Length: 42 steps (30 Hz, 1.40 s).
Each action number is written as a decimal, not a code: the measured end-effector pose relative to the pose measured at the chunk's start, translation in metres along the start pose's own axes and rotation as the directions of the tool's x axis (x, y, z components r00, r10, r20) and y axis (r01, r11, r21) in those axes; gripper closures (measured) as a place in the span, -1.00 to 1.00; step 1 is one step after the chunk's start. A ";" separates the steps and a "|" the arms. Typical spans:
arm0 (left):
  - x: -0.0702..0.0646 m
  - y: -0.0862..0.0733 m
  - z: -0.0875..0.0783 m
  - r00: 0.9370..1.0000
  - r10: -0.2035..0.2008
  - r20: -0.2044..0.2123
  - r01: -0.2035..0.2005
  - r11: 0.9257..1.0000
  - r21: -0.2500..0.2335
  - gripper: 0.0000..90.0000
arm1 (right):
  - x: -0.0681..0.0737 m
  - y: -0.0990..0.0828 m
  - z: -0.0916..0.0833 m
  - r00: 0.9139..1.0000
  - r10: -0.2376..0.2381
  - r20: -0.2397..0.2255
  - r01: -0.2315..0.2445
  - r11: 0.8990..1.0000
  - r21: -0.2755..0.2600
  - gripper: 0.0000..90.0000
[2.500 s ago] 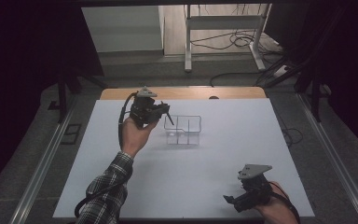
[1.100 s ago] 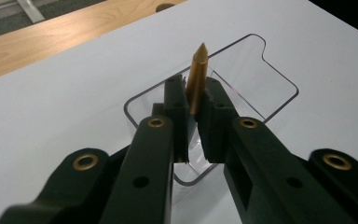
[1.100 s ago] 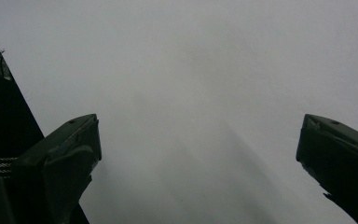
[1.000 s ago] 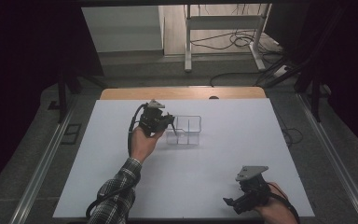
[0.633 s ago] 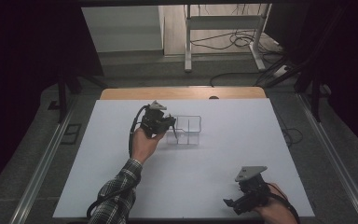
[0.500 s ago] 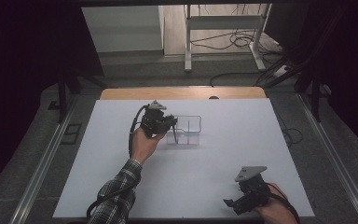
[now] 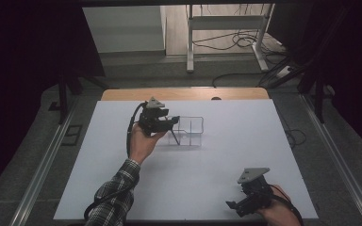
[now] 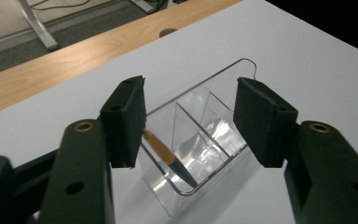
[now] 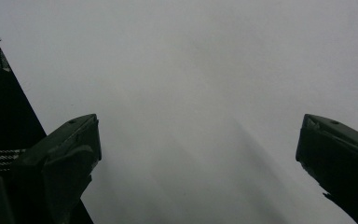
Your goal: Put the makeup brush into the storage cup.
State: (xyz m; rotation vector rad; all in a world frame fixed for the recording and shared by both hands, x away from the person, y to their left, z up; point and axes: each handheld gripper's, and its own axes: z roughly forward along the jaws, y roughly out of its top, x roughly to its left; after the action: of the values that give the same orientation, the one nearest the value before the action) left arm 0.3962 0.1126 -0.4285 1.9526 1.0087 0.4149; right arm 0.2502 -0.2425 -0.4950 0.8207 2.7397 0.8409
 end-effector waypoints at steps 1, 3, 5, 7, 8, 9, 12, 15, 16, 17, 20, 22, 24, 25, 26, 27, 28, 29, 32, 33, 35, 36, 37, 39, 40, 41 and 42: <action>0.001 0.000 -0.002 1.000 -0.003 -0.002 0.003 1.000 -0.003 -0.07 | 0.000 0.000 0.000 1.000 0.000 0.001 0.000 1.000 0.000 -1.00; 0.003 0.000 -0.005 1.000 -0.009 -0.006 0.009 1.000 -0.007 -0.13 | 0.000 0.000 0.000 1.000 0.000 0.001 0.000 1.000 0.001 -1.00; 0.005 0.000 -0.007 1.000 -0.022 -0.010 0.021 1.000 -0.012 -0.22 | 0.000 0.000 0.000 1.000 0.001 -0.002 -0.001 1.000 0.001 -1.00; 0.007 0.000 -0.010 1.000 -0.023 -0.010 0.023 1.000 -0.013 -0.27 | 0.000 0.000 0.000 1.000 0.000 0.001 0.000 1.000 0.002 -1.00; 0.007 0.000 -0.011 1.000 -0.029 -0.010 0.028 0.999 -0.016 -0.33 | 0.000 0.000 0.000 1.000 0.000 0.001 0.000 1.000 0.002 -1.00; 0.008 0.000 -0.012 0.999 -0.031 -0.010 0.031 0.999 -0.016 -0.33 | 0.000 0.000 0.000 1.000 0.000 0.001 0.000 1.000 0.002 -1.00; 0.010 -0.001 -0.016 0.999 -0.036 0.002 0.036 0.999 -0.019 -0.43 | 0.000 0.000 0.000 1.000 0.000 0.001 0.000 1.000 0.001 -1.00; 0.009 -0.003 -0.018 1.000 -0.030 0.003 0.031 0.999 -0.024 -0.47 | 0.000 0.000 0.000 1.000 0.001 0.003 -0.001 1.000 -0.001 -1.00; 0.009 -0.003 -0.019 1.000 -0.031 0.006 0.031 0.999 -0.024 -0.51 | 0.000 0.000 0.000 1.000 -0.001 0.004 0.001 1.000 -0.002 -1.00; 0.009 -0.004 -0.020 1.000 -0.026 0.009 0.026 0.999 -0.020 -0.53 | 0.000 0.000 0.000 1.000 -0.001 0.004 0.001 1.000 -0.003 -1.00; 0.008 -0.007 -0.021 1.000 -0.017 0.015 0.018 1.000 -0.019 -0.58 | 0.000 0.000 -0.001 1.000 -0.003 0.005 0.003 1.000 -0.007 -1.00; 0.008 -0.010 -0.022 0.999 -0.023 0.025 0.024 0.999 -0.021 -0.60 | 0.000 0.000 -0.001 1.000 -0.001 0.006 0.001 1.000 -0.009 -1.00; 0.007 -0.013 -0.024 0.999 -0.020 0.038 0.021 1.000 -0.018 -0.66 | 0.000 0.001 -0.001 1.000 -0.005 0.007 0.005 1.000 -0.010 -1.00; 0.007 -0.013 -0.024 0.999 -0.020 0.038 0.021 1.000 -0.018 -0.67 | 0.000 0.001 -0.001 1.000 -0.005 0.007 0.005 1.000 -0.010 -1.00; 0.006 -0.014 -0.025 0.999 -0.016 0.039 0.017 1.000 -0.016 -0.67 | 0.000 0.001 -0.001 1.000 -0.004 0.007 0.004 1.000 -0.010 -1.00; 0.006 -0.015 -0.026 0.999 -0.013 0.043 0.013 1.000 -0.014 -0.69 | 0.000 0.001 -0.001 1.000 -0.005 0.008 0.005 1.000 -0.010 -1.00; 0.005 -0.016 -0.026 0.999 -0.013 0.044 0.013 1.000 -0.013 -0.73 | 0.000 0.001 -0.001 1.000 -0.004 0.008 0.004 1.000 -0.011 -1.00; 0.005 -0.017 -0.027 0.999 -0.010 0.042 0.010 1.000 -0.012 -0.73 | 0.000 0.001 -0.001 1.000 -0.004 0.008 0.004 1.000 -0.011 -1.00; 0.005 -0.019 -0.030 0.999 -0.009 0.048 0.009 1.000 -0.015 -0.77 | 0.000 0.001 -0.001 1.000 -0.004 0.010 0.004 1.000 -0.012 -1.00; 0.005 -0.020 -0.031 0.999 -0.006 0.048 0.007 1.000 -0.018 -0.77 | 0.000 0.001 -0.001 1.000 -0.004 0.010 0.005 1.000 -0.014 -1.00; 0.005 -0.020 -0.033 0.999 -0.008 0.054 0.009 1.000 -0.021 -0.80 | 0.000 0.001 -0.001 1.000 -0.005 0.011 0.005 1.000 -0.016 -1.00; 0.004 -0.021 -0.035 0.998 -0.007 0.055 0.008 1.000 -0.021 -0.81 | 0.000 0.001 -0.001 1.000 -0.005 0.012 0.005 1.000 -0.016 -1.00; 0.004 -0.021 -0.036 0.998 -0.006 0.058 0.007 1.000 -0.021 -0.82 | 0.000 0.001 -0.001 1.000 -0.005 0.012 0.005 1.000 -0.016 -1.00; 0.002 -0.022 -0.039 0.998 0.004 0.062 -0.003 1.000 -0.018 -0.86 | 0.000 0.001 -0.001 1.000 -0.005 0.013 0.006 1.000 -0.015 -1.00; 0.001 -0.022 -0.040 0.998 0.012 0.062 -0.011 1.000 -0.017 -0.87 | 0.000 0.001 -0.001 1.000 -0.005 0.013 0.005 1.000 -0.015 -1.00; 0.000 -0.022 -0.041 0.998 0.017 0.063 -0.016 1.000 -0.015 -0.88 | 0.000 0.001 -0.001 1.000 -0.006 0.013 0.007 1.000 -0.014 -1.00; 0.000 -0.023 -0.041 0.998 0.025 0.066 -0.024 1.000 -0.013 -0.89 | 0.000 0.001 -0.001 1.000 -0.007 0.012 0.008 1.000 -0.014 -1.00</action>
State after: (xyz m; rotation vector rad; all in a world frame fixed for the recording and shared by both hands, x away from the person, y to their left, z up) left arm 0.3592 0.1417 -0.4241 1.9568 0.9389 0.3673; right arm 0.2501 -0.2423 -0.4939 0.8096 2.7209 0.8503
